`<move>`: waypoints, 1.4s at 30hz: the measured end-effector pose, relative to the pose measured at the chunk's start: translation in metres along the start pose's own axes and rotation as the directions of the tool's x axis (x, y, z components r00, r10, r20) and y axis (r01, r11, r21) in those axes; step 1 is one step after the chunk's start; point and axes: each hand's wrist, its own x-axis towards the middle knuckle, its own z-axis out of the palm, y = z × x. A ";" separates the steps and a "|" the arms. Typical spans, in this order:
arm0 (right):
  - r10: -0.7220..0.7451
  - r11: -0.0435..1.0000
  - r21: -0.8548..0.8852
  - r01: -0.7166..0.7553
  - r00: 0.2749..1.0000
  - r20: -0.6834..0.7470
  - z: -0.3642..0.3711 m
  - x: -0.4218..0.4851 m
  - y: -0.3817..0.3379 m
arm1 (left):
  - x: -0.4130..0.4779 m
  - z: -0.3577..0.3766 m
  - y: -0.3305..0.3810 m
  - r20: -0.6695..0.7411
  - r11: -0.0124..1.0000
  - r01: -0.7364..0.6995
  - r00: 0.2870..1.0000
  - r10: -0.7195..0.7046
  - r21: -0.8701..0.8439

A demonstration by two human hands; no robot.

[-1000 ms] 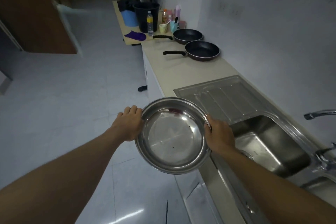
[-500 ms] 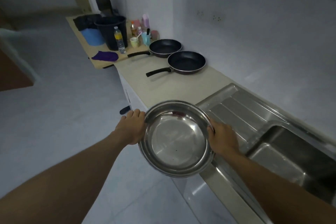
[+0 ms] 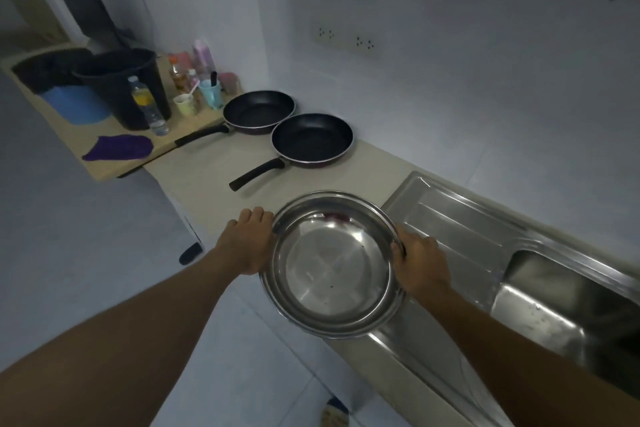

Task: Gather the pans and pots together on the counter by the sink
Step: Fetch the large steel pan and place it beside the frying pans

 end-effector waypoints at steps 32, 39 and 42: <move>0.535 0.832 -0.150 -0.534 0.844 -0.037 0.066 0.177 0.023 | 0.340 0.020 -0.002 0.080 0.916 -0.402 0.912 0.401 -0.008; 0.561 0.814 -0.139 -0.564 0.825 -0.063 0.086 0.187 0.019 | 0.363 0.038 -0.011 0.070 0.910 -0.412 0.908 0.414 -0.039; 0.571 0.802 -0.164 -0.575 0.818 -0.070 0.089 0.191 0.019 | 0.368 0.042 -0.012 0.073 0.902 -0.427 0.899 0.431 -0.066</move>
